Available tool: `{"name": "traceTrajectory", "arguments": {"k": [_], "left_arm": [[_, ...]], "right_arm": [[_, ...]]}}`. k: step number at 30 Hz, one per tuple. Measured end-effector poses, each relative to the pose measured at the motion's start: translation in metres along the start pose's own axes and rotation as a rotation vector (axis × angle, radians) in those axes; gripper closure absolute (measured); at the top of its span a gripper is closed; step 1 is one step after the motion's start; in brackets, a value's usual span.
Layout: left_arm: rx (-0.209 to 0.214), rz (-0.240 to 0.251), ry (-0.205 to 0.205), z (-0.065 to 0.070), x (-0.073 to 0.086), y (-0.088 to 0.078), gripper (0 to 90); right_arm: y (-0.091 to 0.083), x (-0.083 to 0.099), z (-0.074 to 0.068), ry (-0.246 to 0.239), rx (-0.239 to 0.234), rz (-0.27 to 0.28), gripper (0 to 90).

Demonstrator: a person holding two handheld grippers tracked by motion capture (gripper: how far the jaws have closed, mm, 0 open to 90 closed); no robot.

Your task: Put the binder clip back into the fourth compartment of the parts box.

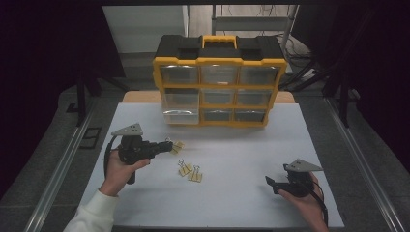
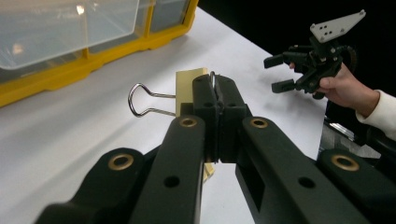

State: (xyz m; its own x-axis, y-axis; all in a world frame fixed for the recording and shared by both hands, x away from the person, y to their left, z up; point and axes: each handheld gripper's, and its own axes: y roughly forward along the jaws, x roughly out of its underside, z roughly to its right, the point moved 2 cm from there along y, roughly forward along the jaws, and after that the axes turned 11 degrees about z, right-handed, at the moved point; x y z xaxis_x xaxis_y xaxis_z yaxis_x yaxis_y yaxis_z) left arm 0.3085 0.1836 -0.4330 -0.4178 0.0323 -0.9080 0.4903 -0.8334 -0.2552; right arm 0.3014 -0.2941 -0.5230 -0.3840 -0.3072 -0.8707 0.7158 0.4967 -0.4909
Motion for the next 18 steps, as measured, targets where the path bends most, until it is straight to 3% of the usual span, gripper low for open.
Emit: {"name": "traceTrajectory", "arguments": {"k": [18], "left_arm": [[0.001,0.069,0.028,0.007,-0.018,-0.001,89.2]], "right_arm": [[0.000,0.000,-0.001,-0.004,0.004,0.002,15.4]]}}
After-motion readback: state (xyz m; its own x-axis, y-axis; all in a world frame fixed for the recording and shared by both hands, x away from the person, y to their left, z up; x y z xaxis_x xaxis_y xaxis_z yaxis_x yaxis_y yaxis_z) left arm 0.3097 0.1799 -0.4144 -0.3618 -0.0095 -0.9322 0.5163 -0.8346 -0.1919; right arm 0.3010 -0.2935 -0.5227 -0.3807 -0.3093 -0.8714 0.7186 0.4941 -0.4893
